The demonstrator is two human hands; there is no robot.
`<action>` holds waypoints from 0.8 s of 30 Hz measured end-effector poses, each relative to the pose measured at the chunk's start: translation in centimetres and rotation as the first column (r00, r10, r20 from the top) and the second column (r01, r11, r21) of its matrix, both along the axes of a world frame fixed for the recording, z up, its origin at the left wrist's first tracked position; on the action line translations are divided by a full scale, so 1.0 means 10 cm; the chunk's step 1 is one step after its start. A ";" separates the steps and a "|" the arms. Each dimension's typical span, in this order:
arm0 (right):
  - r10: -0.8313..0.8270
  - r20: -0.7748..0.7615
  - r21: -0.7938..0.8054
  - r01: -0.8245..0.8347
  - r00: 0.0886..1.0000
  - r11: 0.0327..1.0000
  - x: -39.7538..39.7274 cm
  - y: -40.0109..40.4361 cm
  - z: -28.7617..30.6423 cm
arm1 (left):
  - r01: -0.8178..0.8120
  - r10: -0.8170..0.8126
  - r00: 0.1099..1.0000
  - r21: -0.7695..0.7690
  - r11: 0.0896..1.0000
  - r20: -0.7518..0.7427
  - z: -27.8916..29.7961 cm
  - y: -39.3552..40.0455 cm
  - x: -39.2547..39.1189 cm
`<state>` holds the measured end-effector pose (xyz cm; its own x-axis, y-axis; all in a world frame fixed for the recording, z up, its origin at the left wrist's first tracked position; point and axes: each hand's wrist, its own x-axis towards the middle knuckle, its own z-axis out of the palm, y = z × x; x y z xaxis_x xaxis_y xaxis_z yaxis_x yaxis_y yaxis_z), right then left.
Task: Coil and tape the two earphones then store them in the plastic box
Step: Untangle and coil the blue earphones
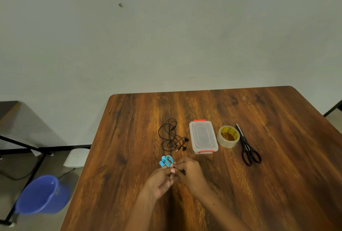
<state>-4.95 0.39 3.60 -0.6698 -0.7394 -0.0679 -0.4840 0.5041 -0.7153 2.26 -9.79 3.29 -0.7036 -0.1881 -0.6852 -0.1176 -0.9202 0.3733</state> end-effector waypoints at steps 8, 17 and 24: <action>0.093 -0.112 0.127 -0.079 0.989 0.989 0.02 0.00 -0.03 | 0.149 -0.139 0.986 -0.122 0.981 0.087 0.06 -0.06 0.03; -0.085 0.014 -0.186 0.086 0.996 0.979 0.01 -0.07 0.05 | -0.041 0.043 0.999 -0.165 0.985 0.009 0.13 0.02 -0.09; -0.189 0.168 -0.297 0.233 0.967 0.926 -0.08 -0.08 0.08 | -0.149 0.142 0.989 -0.245 0.958 -0.044 0.11 0.10 -0.16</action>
